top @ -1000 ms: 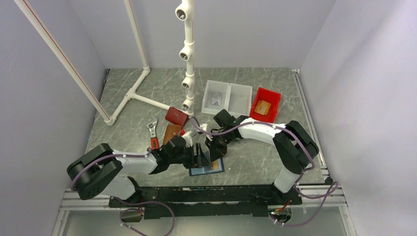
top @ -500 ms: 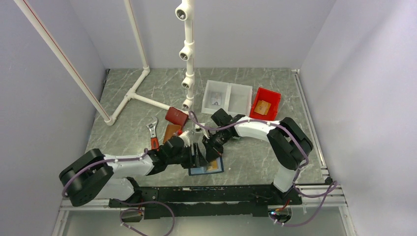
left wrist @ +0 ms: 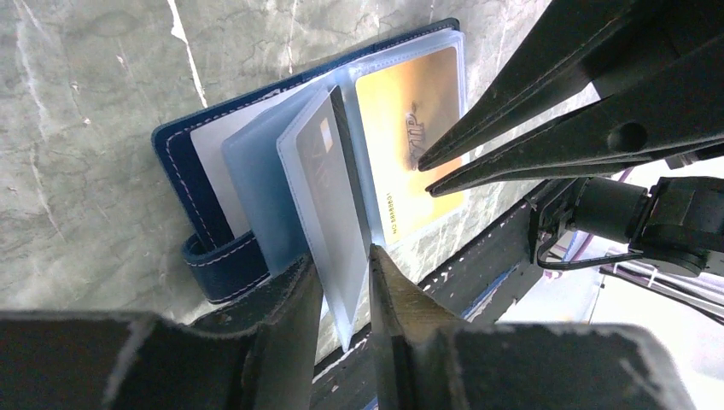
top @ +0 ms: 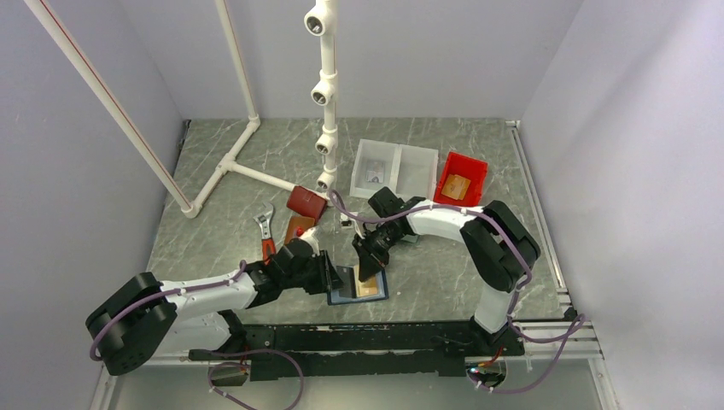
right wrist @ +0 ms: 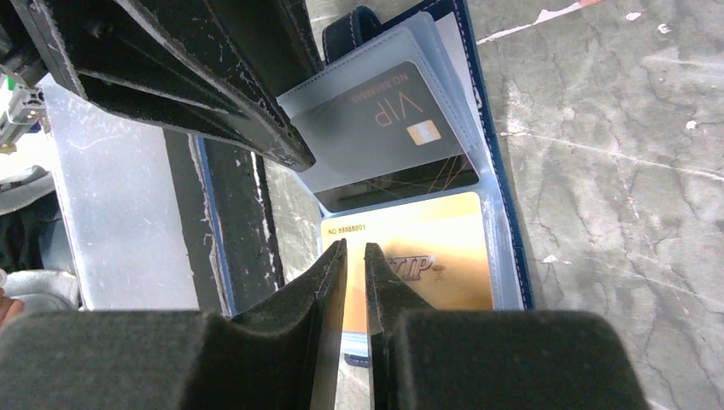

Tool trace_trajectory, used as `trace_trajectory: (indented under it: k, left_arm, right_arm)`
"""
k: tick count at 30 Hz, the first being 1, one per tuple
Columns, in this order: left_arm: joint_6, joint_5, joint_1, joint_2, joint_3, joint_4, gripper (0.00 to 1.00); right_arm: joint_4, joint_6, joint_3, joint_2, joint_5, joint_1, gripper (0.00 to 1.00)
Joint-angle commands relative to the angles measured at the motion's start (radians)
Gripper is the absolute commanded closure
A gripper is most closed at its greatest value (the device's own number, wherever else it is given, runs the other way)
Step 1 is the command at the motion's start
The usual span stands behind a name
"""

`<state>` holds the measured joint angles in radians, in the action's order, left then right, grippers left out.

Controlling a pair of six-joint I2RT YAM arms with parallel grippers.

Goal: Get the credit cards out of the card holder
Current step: Remove the credit card from the card holder.

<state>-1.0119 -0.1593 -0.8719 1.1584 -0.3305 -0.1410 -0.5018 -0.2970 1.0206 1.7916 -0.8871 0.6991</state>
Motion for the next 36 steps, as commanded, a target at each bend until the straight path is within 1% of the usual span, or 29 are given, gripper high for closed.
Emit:
trace_trajectory:
  k: [1,3,4,6,7,10,12,17,21,25,27,30,33,36]
  left_arm:
    - [0.004,-0.001,0.012,0.0,0.001,-0.014,0.71]
    - [0.003,-0.008,0.017,0.0,0.003,-0.023,0.75]
    - [0.004,-0.011,0.02,0.0,0.004,-0.029,0.79]
    - [0.005,-0.014,0.028,-0.002,0.007,-0.036,0.94]
    - [0.005,-0.013,0.032,-0.003,0.011,-0.039,1.0]
    - [0.011,-0.021,0.044,-0.014,0.032,-0.07,1.0]
    - [0.027,-0.028,0.047,-0.046,0.057,-0.106,1.0]
    - [0.083,-0.049,0.047,-0.206,0.134,-0.21,1.0]
    - [0.099,-0.044,0.047,-0.339,0.144,-0.183,1.0]
    - [0.104,-0.065,0.048,-0.42,0.153,-0.2,1.0]
    - [0.107,-0.079,0.047,-0.434,0.157,-0.241,1.0]
    - [0.109,-0.108,0.047,-0.414,0.148,-0.29,1.0]
    - [0.119,-0.13,0.047,-0.376,0.124,-0.321,1.0]
    - [0.119,-0.149,0.047,-0.337,0.118,-0.386,1.0]
  right_arm:
    - [-0.004,-0.014,0.037,0.002,0.015,0.0,0.83]
    - [-0.01,-0.017,0.041,0.009,0.017,0.0,0.83]
    - [-0.011,-0.019,0.042,0.01,0.019,0.0,0.83]
    - [-0.017,-0.022,0.044,0.013,0.018,0.0,0.83]
    - [-0.019,-0.023,0.046,0.01,0.017,0.0,0.83]
    - [-0.031,-0.036,0.052,0.002,0.0,-0.001,0.83]
    - [-0.049,-0.058,0.059,-0.007,-0.041,-0.004,0.82]
    - [-0.077,-0.091,0.065,-0.035,-0.139,-0.004,0.8]
    - [-0.08,-0.08,0.071,-0.043,-0.172,-0.012,0.79]
    - [-0.121,-0.1,0.091,-0.07,-0.256,-0.037,0.77]
    - [-0.121,-0.096,0.09,-0.1,-0.294,-0.053,0.75]
    - [-0.11,-0.079,0.082,-0.138,-0.343,-0.086,0.72]
    - [-0.122,-0.082,0.083,-0.169,-0.387,-0.119,0.66]
    - [-0.09,-0.05,0.066,-0.196,-0.391,-0.132,0.59]
